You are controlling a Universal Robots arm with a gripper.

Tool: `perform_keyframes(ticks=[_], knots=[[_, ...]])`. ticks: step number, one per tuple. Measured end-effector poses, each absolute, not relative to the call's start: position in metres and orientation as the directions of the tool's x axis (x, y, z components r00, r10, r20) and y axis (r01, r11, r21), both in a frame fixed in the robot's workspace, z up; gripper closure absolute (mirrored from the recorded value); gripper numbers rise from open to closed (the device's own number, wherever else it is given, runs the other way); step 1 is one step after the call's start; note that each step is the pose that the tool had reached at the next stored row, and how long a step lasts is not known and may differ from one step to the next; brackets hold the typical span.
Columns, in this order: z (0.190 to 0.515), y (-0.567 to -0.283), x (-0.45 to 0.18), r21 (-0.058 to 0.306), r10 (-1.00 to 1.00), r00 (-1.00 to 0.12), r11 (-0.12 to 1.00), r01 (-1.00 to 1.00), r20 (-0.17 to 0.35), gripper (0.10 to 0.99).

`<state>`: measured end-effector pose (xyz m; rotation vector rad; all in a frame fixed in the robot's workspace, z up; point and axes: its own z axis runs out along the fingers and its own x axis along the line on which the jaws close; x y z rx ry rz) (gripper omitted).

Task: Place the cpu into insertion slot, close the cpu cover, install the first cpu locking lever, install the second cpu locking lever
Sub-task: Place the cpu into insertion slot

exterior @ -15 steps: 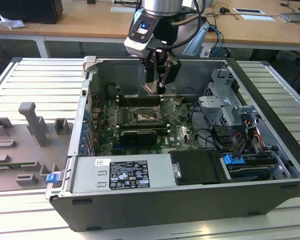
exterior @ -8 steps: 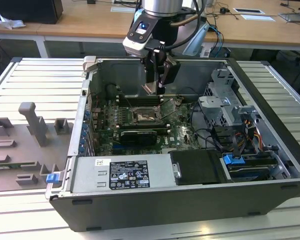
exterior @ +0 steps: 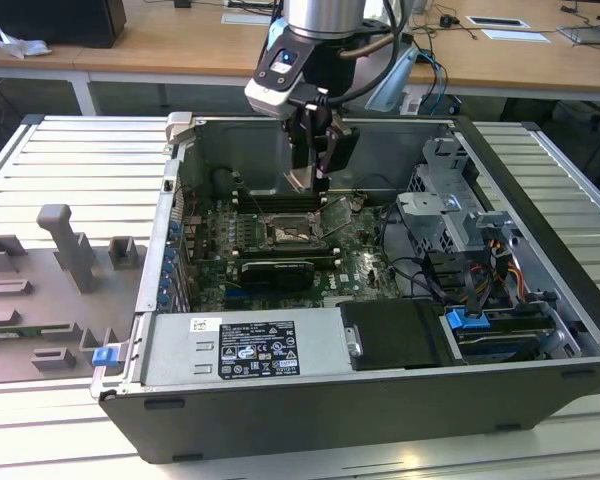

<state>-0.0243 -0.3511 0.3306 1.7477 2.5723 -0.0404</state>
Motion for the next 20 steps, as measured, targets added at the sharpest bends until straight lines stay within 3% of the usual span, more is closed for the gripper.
perform_keyframes(ticks=[20], knots=[[0.311, -0.351, -0.029, -0.002, 0.941, -0.337, 0.337, 0.941, -0.042, 0.545]])
